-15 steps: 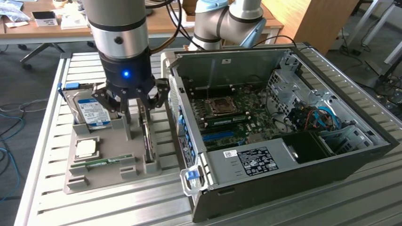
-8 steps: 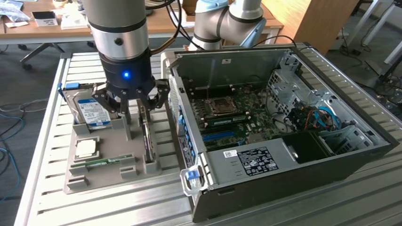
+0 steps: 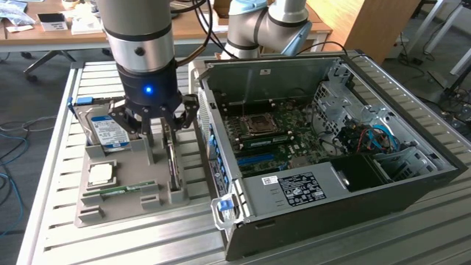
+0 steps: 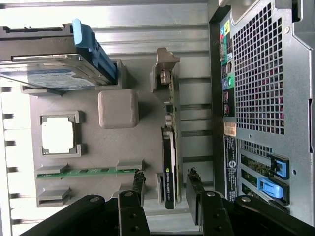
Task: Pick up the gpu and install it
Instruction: 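Pick up the gpu and move the gpu toward the slot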
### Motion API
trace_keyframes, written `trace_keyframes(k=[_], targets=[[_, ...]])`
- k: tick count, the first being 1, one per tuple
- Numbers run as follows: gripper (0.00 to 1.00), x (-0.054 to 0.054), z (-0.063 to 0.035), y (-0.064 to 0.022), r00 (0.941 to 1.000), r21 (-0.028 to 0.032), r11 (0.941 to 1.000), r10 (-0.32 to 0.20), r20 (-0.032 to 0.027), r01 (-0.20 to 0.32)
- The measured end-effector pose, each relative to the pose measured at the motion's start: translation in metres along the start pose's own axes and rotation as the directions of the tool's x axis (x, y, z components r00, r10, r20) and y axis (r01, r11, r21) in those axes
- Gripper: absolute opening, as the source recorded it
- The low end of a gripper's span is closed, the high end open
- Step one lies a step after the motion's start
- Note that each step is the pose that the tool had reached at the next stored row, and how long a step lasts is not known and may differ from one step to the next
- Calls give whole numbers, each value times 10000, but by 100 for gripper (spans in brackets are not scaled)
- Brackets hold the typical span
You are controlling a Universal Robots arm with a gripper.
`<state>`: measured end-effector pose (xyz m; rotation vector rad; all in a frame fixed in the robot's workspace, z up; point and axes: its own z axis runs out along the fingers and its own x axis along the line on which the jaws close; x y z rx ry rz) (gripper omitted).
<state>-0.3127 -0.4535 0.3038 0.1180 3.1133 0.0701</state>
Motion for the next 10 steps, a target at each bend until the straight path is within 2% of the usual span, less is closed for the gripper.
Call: trace_keyframes(k=[10], targets=[[47, 0, 6, 0, 10000, 0, 10000, 1, 1, -1]])
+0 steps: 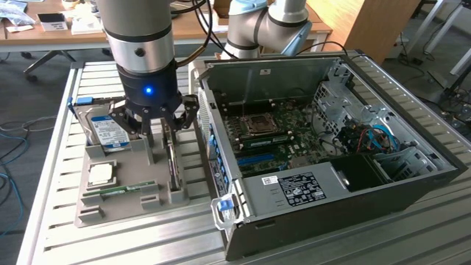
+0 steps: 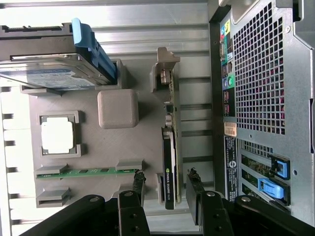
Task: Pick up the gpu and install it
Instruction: 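Pick up the gpu and move the gpu toward the slot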
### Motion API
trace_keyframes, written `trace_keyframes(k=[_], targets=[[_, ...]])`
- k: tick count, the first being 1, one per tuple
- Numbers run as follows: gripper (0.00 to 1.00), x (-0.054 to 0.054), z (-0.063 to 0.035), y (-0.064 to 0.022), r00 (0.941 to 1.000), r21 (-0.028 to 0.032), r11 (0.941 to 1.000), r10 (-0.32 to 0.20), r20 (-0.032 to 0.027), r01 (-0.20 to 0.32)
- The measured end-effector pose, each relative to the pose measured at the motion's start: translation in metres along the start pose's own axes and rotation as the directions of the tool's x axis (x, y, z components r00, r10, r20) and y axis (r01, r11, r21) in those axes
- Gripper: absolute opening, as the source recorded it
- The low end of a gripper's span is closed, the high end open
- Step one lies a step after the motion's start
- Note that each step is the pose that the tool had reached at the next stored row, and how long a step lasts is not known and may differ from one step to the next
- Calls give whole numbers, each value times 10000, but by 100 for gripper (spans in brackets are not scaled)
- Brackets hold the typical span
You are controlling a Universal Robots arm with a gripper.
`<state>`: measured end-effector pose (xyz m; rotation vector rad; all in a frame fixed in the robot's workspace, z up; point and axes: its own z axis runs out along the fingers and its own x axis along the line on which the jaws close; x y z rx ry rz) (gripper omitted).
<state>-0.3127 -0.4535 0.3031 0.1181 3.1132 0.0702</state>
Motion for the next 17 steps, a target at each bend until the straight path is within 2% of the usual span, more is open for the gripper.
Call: trace_keyframes(k=[17], targets=[[47, -34, 114, -3, 10000, 0, 10000, 0, -1, 0]])
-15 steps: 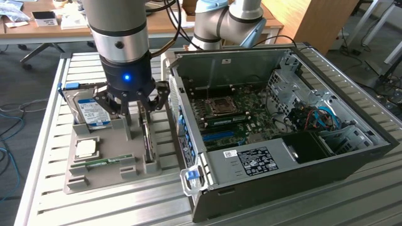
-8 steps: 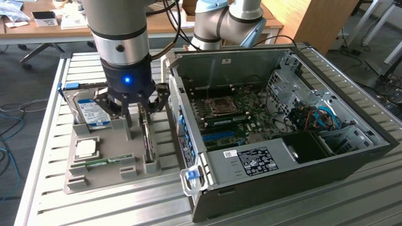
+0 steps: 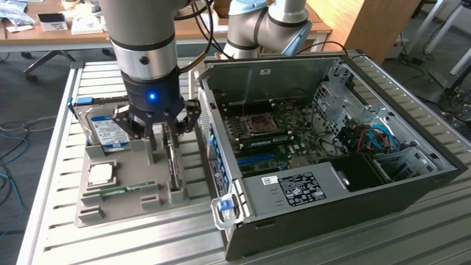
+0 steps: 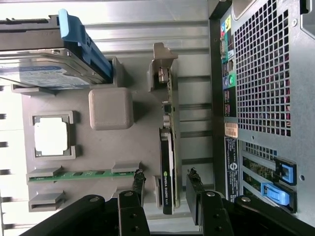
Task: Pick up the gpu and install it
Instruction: 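Pick up the gpu and move the gpu toward the slot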
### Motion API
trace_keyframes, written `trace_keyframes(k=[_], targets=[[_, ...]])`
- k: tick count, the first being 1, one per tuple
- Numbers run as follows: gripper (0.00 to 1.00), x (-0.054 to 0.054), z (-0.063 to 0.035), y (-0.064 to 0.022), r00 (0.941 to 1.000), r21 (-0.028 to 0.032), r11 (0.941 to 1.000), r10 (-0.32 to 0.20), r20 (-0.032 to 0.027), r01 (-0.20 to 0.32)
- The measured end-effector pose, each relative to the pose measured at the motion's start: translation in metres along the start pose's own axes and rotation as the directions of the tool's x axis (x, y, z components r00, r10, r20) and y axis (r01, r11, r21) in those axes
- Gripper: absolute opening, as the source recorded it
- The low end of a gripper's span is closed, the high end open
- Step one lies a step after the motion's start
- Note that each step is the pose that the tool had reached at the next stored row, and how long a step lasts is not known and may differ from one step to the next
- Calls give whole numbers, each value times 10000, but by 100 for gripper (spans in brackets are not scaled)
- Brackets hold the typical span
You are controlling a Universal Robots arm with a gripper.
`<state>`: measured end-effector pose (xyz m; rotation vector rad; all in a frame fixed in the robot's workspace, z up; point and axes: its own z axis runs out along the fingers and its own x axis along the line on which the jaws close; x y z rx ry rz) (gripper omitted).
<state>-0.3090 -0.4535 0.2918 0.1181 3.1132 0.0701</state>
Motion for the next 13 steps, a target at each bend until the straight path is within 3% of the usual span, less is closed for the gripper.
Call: trace_keyframes(k=[13], targets=[[47, -52, 76, 1, 10000, 0, 10000, 1, 1, -1]])
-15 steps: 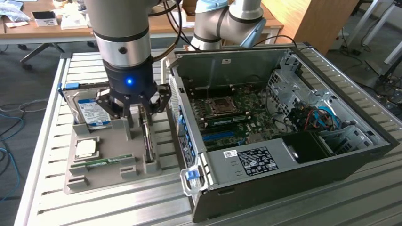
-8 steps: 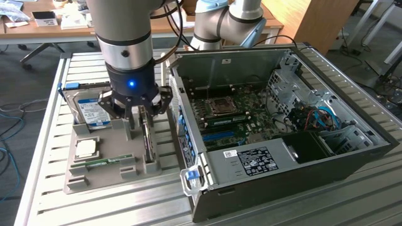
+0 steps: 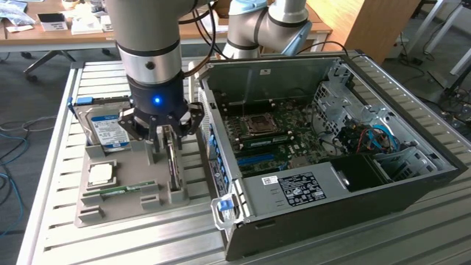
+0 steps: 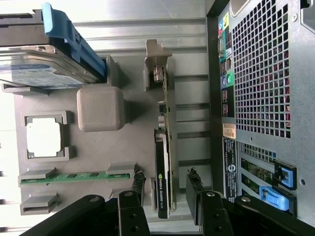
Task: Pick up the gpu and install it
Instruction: 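Pick up the gpu and move the gpu toward the slot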
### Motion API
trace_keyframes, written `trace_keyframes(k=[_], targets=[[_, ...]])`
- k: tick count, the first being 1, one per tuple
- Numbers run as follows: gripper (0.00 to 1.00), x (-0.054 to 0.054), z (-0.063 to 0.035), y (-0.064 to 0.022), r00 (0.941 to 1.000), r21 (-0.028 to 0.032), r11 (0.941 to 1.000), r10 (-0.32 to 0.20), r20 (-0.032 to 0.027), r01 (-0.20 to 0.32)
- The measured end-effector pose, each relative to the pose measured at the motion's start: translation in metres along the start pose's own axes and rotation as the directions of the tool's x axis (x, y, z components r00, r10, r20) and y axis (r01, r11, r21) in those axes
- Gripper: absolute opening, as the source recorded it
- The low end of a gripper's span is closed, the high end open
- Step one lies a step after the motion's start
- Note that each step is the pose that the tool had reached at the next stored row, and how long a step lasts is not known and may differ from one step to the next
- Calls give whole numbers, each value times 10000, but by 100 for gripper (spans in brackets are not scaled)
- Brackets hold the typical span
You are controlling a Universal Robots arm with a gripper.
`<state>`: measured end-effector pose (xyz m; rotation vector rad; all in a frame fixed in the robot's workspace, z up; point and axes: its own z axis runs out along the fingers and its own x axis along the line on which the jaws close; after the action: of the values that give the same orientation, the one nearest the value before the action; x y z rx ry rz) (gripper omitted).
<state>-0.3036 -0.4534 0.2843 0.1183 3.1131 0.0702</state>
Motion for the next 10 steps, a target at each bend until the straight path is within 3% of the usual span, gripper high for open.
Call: trace_keyframes(k=[10], targets=[[47, -4, 50, -2, 10000, 0, 10000, -1, 0, 1]])
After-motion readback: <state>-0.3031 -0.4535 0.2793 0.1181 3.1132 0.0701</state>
